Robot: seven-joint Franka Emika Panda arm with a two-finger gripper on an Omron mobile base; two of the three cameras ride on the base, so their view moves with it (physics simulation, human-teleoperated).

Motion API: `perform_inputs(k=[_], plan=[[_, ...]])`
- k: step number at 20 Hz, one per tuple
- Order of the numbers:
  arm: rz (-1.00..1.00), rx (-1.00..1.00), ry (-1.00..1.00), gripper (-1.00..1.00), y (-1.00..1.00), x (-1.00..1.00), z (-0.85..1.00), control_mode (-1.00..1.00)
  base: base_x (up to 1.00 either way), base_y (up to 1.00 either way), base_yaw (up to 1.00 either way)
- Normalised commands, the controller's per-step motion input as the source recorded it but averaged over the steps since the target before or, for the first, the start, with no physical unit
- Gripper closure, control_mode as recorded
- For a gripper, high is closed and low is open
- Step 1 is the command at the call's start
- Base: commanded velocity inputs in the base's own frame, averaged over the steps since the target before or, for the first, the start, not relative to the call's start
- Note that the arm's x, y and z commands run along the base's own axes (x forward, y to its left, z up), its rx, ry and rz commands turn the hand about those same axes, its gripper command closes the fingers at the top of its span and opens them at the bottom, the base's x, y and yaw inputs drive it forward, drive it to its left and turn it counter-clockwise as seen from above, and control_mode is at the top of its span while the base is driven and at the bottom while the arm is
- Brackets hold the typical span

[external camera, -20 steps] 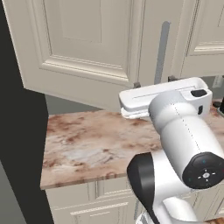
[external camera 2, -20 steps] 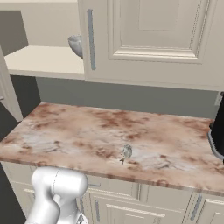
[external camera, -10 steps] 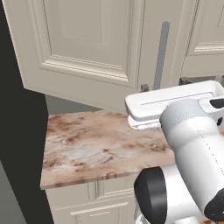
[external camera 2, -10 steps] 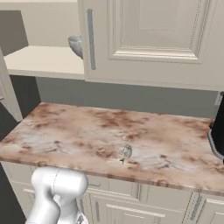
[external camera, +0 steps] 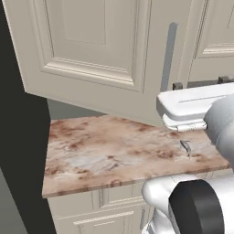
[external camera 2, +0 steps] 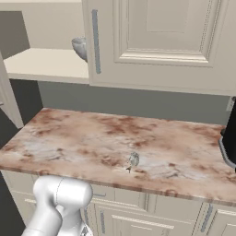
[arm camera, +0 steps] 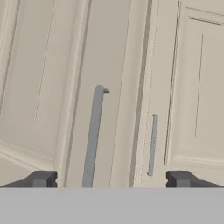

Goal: Retrieve the bowl from the cabinet, then place the raw meat into the bowl to avoid contamination.

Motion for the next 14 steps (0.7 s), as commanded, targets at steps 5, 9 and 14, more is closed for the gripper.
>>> perform_inputs(k=[5, 9, 14], plan=[[-0.03, 0.11, 0.14, -1.0, -0.64, -0.35, 0.08, -1.0, 0.0, 0.0, 0.0], [-0.02, 0.14, 0.13, -1.0, -0.73, -0.33, 0.01, -1.0, 0.0, 0.0, 0.0], [-0.03, 0.17, 0.13, -1.0, -0.79, -0.29, 0.0, -1.0, 0.0, 0.0, 0.0]])
